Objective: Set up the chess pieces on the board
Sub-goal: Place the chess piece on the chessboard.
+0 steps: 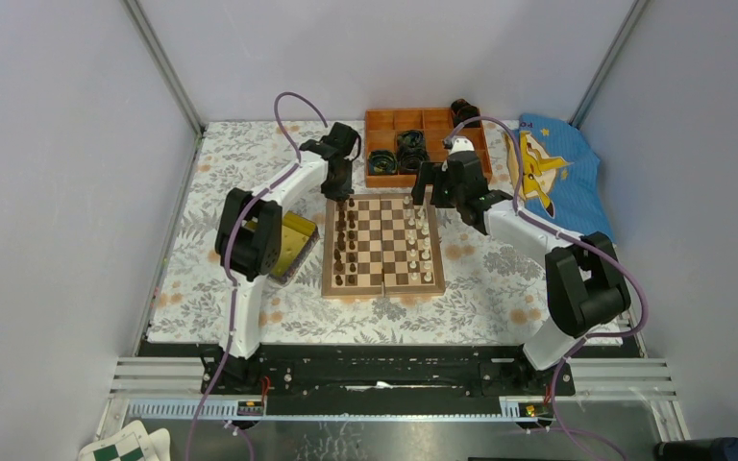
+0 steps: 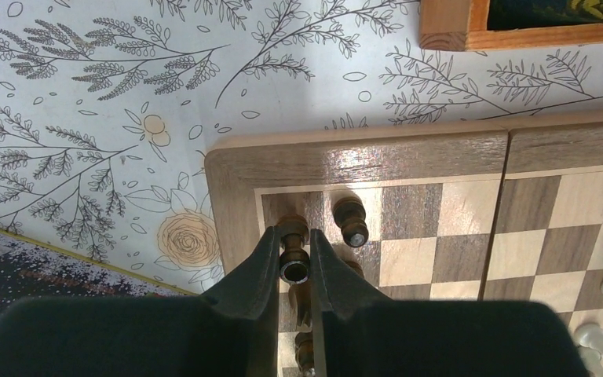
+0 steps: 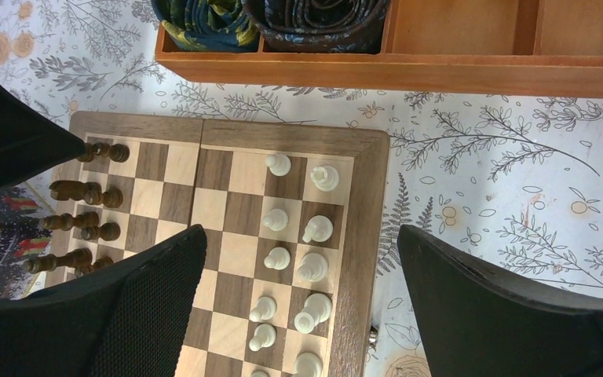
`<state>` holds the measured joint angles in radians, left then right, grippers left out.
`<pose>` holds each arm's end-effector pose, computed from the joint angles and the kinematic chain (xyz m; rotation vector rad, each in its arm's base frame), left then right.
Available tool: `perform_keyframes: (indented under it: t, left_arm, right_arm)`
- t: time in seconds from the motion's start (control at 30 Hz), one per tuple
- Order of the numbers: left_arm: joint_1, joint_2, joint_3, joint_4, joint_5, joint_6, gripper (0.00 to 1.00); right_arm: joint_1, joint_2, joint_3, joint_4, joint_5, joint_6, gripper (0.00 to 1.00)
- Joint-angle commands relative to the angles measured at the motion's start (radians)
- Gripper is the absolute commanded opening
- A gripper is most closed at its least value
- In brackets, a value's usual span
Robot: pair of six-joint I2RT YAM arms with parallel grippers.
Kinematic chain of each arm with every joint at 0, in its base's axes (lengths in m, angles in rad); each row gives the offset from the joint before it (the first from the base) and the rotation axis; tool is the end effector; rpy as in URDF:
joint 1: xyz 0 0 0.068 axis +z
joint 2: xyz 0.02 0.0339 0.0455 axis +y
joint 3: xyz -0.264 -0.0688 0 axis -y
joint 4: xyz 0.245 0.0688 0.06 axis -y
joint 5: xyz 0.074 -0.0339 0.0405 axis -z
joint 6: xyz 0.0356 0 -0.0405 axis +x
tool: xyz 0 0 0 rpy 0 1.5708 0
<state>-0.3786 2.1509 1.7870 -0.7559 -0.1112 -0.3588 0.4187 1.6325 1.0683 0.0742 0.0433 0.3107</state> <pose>0.4314 -0.1673 0.2047 -0.0077 2.6808 -0.0825 0.3406 0.1499 0.2451 -0.0855 2.0834 0.4040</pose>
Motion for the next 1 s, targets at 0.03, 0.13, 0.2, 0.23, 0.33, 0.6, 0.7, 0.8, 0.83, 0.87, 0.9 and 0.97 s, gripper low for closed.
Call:
perform_keyframes:
  t: [0.03, 0.13, 0.2, 0.23, 0.33, 0.6, 0.7, 0.8, 0.83, 0.87, 0.9, 0.97]
  left_arm:
    - [0.003, 0.011, 0.003, 0.044, 0.009, 0.024, 0.0]
    - [0.004, 0.015, 0.005, 0.044, 0.013, 0.026, 0.01]
    - [0.004, 0.017, 0.004, 0.046, 0.017, 0.026, 0.01]
    - [0.004, 0.018, 0.005, 0.046, 0.02, 0.026, 0.02]
    - [0.004, 0.021, 0.005, 0.046, 0.025, 0.026, 0.04]
    - [0.006, 0.028, -0.001, 0.046, 0.034, 0.024, 0.07]
    - [0.007, 0.025, -0.006, 0.047, 0.031, 0.024, 0.09]
    - [0.009, 0.023, -0.009, 0.046, 0.03, 0.022, 0.14]
    - [0.009, 0.021, -0.009, 0.046, 0.028, 0.021, 0.17]
    - [0.009, 0.021, -0.009, 0.046, 0.026, 0.02, 0.19]
    - [0.009, 0.02, -0.009, 0.046, 0.025, 0.019, 0.21]
    - [0.009, 0.016, -0.009, 0.046, 0.02, 0.016, 0.24]
  right_arm:
    - [-0.007, 0.01, 0.025, 0.039, 0.015, -0.008, 1.0]
    - [-0.007, 0.012, 0.027, 0.039, 0.015, -0.009, 1.0]
    - [-0.006, 0.013, 0.027, 0.039, 0.015, -0.009, 1.0]
    - [-0.007, 0.013, 0.027, 0.039, 0.015, -0.009, 1.0]
    - [-0.006, 0.015, 0.028, 0.038, 0.014, -0.008, 1.0]
    - [-0.007, 0.017, 0.028, 0.038, 0.015, -0.008, 1.0]
    - [-0.007, 0.017, 0.028, 0.039, 0.014, -0.008, 1.0]
    - [-0.006, 0.015, 0.028, 0.039, 0.012, -0.008, 1.0]
    - [-0.007, 0.014, 0.028, 0.038, 0.012, -0.008, 1.0]
    - [-0.007, 0.014, 0.027, 0.038, 0.012, -0.008, 1.0]
    - [-0.007, 0.012, 0.027, 0.038, 0.012, -0.008, 1.0]
    - [-0.006, 0.013, 0.027, 0.038, 0.012, -0.008, 1.0]
